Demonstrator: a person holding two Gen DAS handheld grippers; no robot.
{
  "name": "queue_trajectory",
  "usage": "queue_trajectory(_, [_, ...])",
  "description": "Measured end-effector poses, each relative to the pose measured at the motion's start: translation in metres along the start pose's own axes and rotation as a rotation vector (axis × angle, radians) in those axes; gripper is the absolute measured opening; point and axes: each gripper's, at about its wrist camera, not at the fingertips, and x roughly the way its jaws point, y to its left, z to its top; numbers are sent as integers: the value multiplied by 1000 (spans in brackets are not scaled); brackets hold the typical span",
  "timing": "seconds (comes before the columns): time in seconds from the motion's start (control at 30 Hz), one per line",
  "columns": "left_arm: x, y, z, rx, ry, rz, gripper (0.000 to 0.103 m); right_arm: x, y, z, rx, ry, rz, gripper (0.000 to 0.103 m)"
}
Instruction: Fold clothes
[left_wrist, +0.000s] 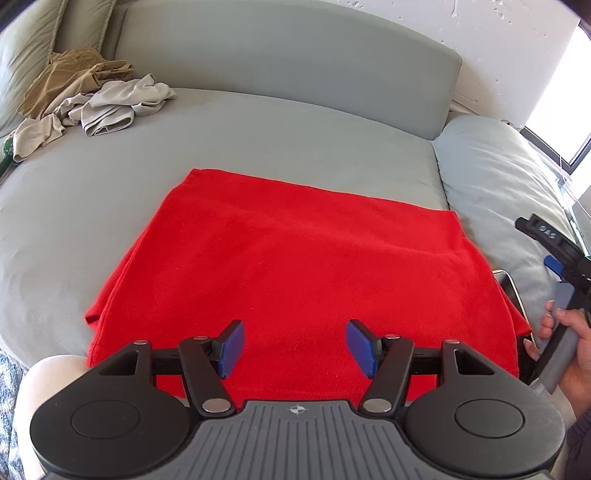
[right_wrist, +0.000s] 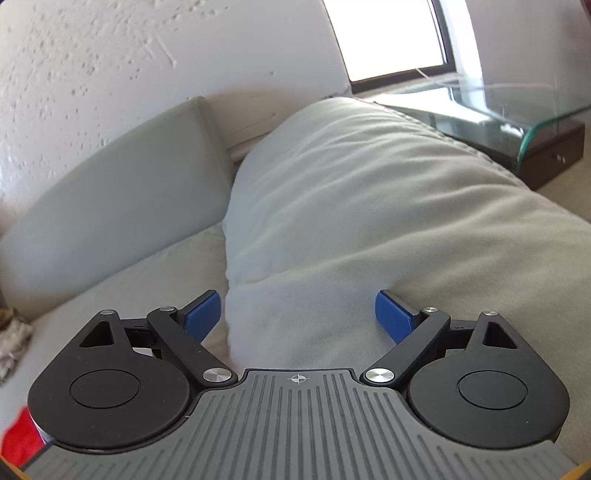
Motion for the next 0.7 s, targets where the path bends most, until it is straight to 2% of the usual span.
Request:
queue_trajectory(0.13, [4,1,1,-5,10,4,60,21,16,6,-67,3,-20,95])
queue_trajectory(0.23, [1,4,2,-15,0,8,60,29,15,23,16,-8,59,95])
queue_trajectory(0.3, [0,5,0,-20,-6,11,61,23,12,33,52,-13,43,95])
queue_trajectory(0.43, [-2,6,-3,-29,2,5,60,-15,-5,39,134,-6,33,95])
queue_trajectory(0.57, [-12,1,-8,4,0,7,61,-70,-27,32,225,82,102,95])
queue_trajectory(0.7, [-18,1,-17,17,16,9,62,-108,-41,7,344,310,268,95])
